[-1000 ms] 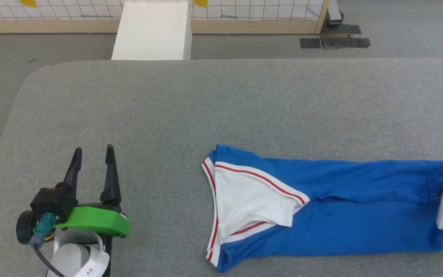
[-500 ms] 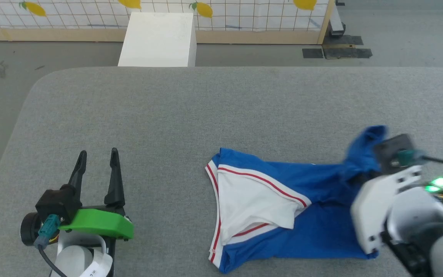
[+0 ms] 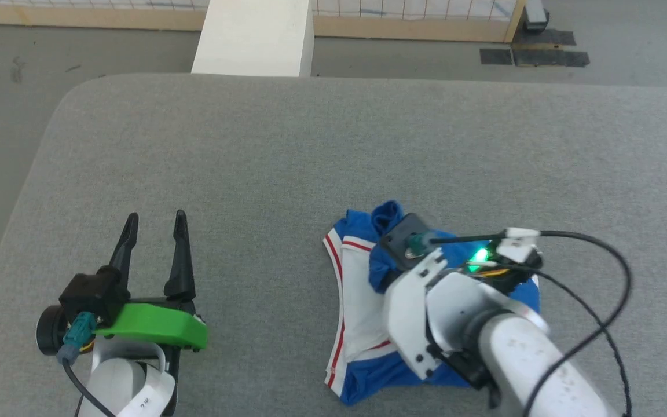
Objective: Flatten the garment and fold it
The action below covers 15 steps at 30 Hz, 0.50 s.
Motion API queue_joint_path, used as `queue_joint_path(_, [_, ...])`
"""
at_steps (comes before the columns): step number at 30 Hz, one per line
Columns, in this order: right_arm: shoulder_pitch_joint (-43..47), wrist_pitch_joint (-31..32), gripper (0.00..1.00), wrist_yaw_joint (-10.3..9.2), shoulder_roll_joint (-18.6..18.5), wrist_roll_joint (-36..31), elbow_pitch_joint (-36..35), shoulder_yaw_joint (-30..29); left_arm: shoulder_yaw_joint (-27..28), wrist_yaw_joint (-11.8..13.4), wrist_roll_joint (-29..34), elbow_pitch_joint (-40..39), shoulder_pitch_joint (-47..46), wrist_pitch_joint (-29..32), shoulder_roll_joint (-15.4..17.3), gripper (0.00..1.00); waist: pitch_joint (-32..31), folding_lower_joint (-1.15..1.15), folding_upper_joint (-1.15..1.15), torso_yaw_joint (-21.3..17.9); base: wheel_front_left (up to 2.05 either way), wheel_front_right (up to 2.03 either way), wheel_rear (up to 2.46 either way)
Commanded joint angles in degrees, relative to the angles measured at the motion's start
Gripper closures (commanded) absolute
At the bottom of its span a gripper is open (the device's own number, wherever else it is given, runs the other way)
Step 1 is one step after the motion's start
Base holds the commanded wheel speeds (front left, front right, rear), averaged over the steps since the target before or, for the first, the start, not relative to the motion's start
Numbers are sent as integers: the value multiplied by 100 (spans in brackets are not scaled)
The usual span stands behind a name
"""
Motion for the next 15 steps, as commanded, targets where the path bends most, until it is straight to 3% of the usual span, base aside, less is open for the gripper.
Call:
queue_joint_path(1, [-163, -112, 100, -10, 41, -2, 274, 94, 0, -39, -25, -28, -115, -27, -5, 0, 111, 0, 36, 72, 0, 0, 0])
queue_joint_path(9, [-598, -542, 100, -10, 152, 97, 1845, 465, -1, -39, -22, -51, -223, -27, -23, 0, 279, 0, 36, 122, 0, 0, 0])
queue_joint_path(15, [-707, -582, 100, -10, 158, 535, 2470, 723, -34, -39, -13, -38, -249, -27, -38, 0, 269, 0, 36, 121, 0, 0, 0])
